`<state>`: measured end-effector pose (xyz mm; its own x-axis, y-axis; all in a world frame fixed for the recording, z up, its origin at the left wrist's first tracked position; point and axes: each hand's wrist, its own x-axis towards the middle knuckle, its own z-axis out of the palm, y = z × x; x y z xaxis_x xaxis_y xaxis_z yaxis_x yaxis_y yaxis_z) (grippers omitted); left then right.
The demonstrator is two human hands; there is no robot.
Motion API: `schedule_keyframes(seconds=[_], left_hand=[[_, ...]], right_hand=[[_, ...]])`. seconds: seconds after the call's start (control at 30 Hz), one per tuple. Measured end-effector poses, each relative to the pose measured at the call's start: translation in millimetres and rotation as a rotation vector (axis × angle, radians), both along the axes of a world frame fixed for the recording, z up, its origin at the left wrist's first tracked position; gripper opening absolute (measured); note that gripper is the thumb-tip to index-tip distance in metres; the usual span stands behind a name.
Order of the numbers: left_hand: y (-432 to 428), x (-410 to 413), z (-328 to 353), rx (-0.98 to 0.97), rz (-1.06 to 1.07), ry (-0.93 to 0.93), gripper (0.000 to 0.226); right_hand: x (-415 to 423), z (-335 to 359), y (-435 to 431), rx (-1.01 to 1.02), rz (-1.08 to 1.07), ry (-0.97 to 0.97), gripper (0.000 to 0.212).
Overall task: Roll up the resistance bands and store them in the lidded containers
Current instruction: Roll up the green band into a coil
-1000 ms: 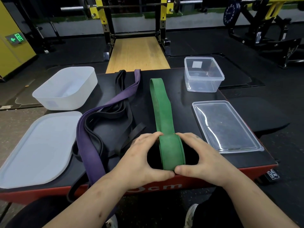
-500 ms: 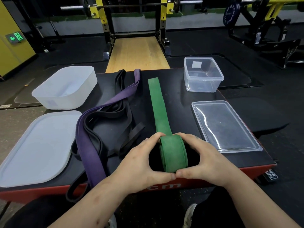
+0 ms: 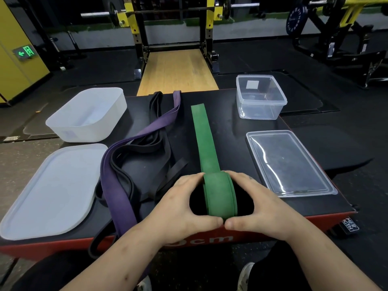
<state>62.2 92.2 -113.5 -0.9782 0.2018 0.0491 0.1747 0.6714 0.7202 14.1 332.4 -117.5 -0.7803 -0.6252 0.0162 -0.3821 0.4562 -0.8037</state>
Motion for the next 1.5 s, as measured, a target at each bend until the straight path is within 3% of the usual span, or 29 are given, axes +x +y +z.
schedule_keyframes(seconds=[0.1, 0.27, 0.53, 0.73, 0.97, 1.27, 1.5], left_hand=[[-0.9, -2.1, 0.9, 0.002, -0.029, -0.016, 0.094], [-4.9, 1.7, -0.2, 0.044, -0.047, -0.039, 0.109], [-2.8, 1.8, -1.5, 0.098, 0.028, 0.024, 0.092], [-5.0, 4.3, -2.9, 0.073, -0.037, -0.012, 0.11], [-1.6, 0.5, -2.2, 0.086, 0.009, 0.006, 0.095], [-3.7, 5.1, -3.3, -0.01, -0.063, 0.015, 0.113], [-2.0, 1.3, -3.2, 0.036, -0.009, 0.04, 0.096]], right_hand=[[0.0, 3.4, 0.4, 0.003, 0.01, -0.05, 0.105], [-1.1, 6.6, -1.2, -0.026, -0.024, -0.042, 0.094], [2.0, 4.0, 0.9, 0.039, 0.012, -0.051, 0.112], [2.5, 6.4, -0.6, -0.011, -0.004, -0.045, 0.101], [1.1, 6.4, -0.3, 0.033, 0.016, -0.026, 0.109], [2.8, 6.6, -2.6, -0.008, -0.035, -0.022, 0.089], [1.4, 3.4, 1.2, 0.008, 0.014, -0.045, 0.11]])
